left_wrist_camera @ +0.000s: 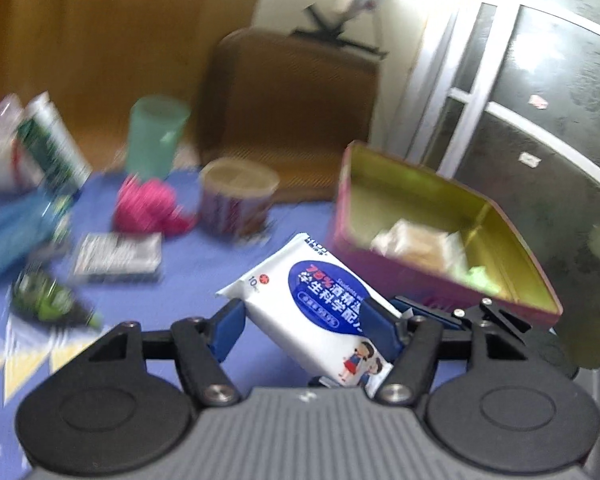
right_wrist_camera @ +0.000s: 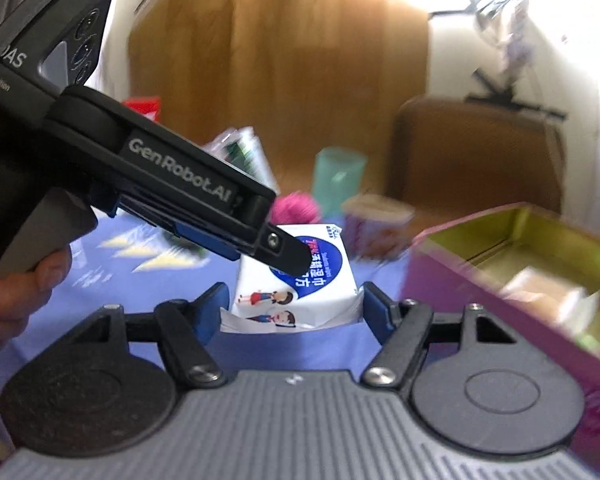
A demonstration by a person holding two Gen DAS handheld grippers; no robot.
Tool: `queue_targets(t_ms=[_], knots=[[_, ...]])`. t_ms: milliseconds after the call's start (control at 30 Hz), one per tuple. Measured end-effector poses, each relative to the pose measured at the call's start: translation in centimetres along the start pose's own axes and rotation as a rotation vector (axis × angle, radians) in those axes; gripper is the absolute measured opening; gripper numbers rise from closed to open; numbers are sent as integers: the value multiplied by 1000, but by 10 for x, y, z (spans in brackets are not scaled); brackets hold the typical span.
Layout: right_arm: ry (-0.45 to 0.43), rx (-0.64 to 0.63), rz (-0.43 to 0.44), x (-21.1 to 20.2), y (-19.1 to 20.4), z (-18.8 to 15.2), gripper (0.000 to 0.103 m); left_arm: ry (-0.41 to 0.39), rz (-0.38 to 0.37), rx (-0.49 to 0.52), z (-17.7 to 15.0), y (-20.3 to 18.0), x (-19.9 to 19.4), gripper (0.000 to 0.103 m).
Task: Organize soft objects
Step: 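Carry the wet-wipe pack with the right gripper into the pink tin and release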
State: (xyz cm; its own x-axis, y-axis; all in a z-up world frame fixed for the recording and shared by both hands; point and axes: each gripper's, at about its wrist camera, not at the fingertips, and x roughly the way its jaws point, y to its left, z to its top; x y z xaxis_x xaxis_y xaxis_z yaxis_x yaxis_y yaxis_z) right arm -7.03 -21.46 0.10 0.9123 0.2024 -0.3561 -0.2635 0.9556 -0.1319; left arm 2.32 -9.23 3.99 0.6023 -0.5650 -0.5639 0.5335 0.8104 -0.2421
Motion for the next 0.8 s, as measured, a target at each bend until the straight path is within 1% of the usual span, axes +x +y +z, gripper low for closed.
queue_targets(t_ms=[200, 300, 367, 433, 467, 500, 567, 633, 700, 800], knots=[[-91, -1, -174, -14, -36, 16, 73, -51, -68, 113, 37, -46, 27, 64], [-104, 19, -259, -11, -58, 18, 74, -58, -92, 153, 51, -67, 50, 64], [-81, 48, -331, -1, -77, 19, 80, -72, -61, 178, 56, -78, 67, 66], [-72, 70, -417, 10, -91, 16, 81, -62, -24, 181, 58, -83, 82, 66], [-64, 80, -437, 15, -97, 14, 81, -53, -16, 171, 57, -82, 84, 66], [-50, 95, -440, 16, -104, 11, 80, -43, -21, 152, 54, -79, 85, 66], [-60, 137, -416, 14, -109, 7, 80, -35, -30, 136, 48, -72, 83, 68], [-71, 130, -411, 12, -105, 3, 80, -35, -12, 126, 43, -62, 79, 68], [-80, 120, -408, 9, -100, 0, 80, -34, -26, 98, 38, -52, 72, 75], [-99, 130, -379, 1, -87, -2, 80, -46, -33, 78, 30, -40, 58, 77]])
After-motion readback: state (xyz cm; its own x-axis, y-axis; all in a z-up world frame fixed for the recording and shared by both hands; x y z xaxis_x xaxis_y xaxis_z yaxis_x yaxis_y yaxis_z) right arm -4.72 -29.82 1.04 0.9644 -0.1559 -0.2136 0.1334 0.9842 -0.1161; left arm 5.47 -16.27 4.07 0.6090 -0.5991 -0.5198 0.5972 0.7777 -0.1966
